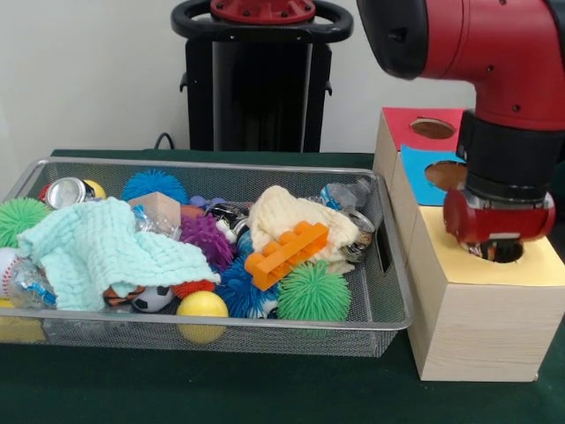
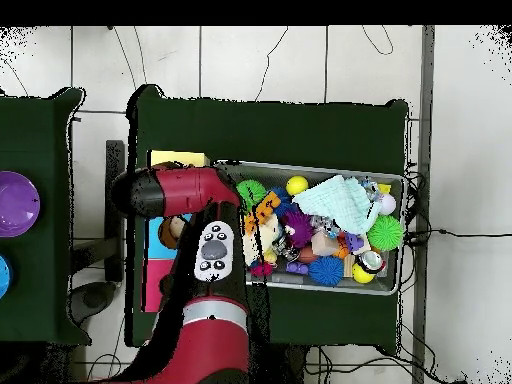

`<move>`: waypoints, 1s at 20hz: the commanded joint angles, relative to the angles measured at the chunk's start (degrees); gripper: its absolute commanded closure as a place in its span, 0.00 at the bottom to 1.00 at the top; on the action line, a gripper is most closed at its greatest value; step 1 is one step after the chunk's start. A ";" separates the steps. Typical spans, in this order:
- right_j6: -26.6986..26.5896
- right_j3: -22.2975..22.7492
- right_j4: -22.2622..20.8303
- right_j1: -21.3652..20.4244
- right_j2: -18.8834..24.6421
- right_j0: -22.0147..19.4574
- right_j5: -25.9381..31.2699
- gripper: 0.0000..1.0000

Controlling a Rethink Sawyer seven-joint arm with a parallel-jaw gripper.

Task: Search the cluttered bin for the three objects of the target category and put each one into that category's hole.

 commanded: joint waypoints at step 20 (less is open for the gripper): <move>14.63 -18.71 4.94 22.31 -4.88 0.42 2.04 1.00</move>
